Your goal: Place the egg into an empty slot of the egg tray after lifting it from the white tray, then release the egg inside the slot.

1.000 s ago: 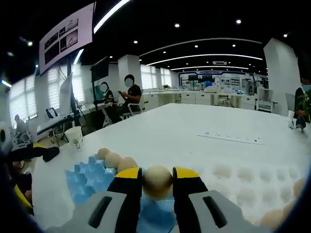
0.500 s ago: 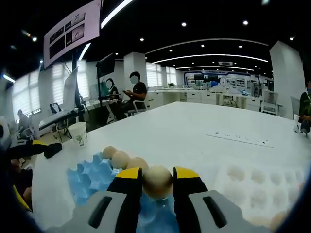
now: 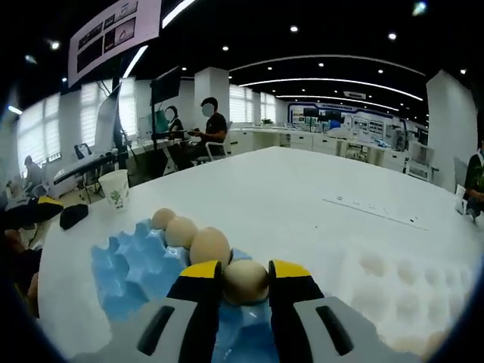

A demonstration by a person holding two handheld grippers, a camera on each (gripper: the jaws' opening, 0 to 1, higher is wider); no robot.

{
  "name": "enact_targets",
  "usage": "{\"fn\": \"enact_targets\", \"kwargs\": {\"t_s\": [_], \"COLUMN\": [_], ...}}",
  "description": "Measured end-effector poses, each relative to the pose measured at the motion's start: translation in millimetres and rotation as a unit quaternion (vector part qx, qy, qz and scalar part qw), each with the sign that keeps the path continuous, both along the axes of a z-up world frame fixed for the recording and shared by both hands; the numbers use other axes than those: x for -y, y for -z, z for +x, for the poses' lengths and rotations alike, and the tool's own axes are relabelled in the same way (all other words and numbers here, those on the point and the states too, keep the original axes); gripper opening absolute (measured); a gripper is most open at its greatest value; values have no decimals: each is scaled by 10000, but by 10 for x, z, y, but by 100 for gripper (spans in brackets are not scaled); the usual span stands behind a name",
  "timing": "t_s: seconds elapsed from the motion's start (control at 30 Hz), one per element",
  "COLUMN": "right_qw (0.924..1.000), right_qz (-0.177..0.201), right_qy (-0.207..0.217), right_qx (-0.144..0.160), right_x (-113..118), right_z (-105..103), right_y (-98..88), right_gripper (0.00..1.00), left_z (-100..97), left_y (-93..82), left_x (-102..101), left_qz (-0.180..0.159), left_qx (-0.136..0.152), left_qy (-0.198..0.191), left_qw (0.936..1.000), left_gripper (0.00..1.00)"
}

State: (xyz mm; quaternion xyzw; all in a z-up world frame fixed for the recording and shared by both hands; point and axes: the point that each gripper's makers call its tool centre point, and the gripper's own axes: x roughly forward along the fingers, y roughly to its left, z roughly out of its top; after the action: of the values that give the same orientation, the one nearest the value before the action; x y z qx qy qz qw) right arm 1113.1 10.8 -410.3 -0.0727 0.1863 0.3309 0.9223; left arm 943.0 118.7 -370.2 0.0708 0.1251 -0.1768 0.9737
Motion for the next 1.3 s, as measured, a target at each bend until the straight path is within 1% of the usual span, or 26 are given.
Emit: {"fn": "enact_targets", "kwargs": {"t_s": [0.1,0.33,0.4,0.47,0.6,0.7,0.77,0.9,1.0,1.2,1.3], "right_qw": [10000,9994,9991,9987,9986,9982,9979,9979,9978,9973,9972], "right_qz": [49,286,323,402,450,549,605,574,559,554,524], "right_qy": [29,128,125,124,185,211,233,260,304,470,523], "right_qx": [-3,-146,-243,-278,-210,-122,-18,116,165,103,123], "right_x": [-1,20,21,15,49,74,93,140,191,297,346], "right_z": [-16,-14,-24,-33,-17,19,32,31,49,62,56], "right_y": [-11,4,30,25,-8,-78,-136,-188,-211,-176,-171], "right_gripper": [26,26,27,30,33,39,45,51,58,66,67], "left_z": [-4,-14,-17,-21,-31,-37,-42,-43,-45,-62,-70], "left_y": [7,10,6,1,-6,-9,-14,-25,-33,-40,-40], "left_x": [-18,-32,-30,-29,-28,-21,-15,-3,10,6,-1], "left_qz": [-1,6,20,29,31,31,36,30,21,-29,-9], "left_qx": [-9,-5,1,8,23,29,34,52,65,59,63], "left_qy": [-26,-33,-26,-24,-27,-19,-12,-1,8,-29,-34], "left_qw": [10000,10000,10000,10000,10000,10000,10000,10000,10000,10000,10000], "left_gripper": [98,98,98,98,98,98,98,98,99,100,100]}}
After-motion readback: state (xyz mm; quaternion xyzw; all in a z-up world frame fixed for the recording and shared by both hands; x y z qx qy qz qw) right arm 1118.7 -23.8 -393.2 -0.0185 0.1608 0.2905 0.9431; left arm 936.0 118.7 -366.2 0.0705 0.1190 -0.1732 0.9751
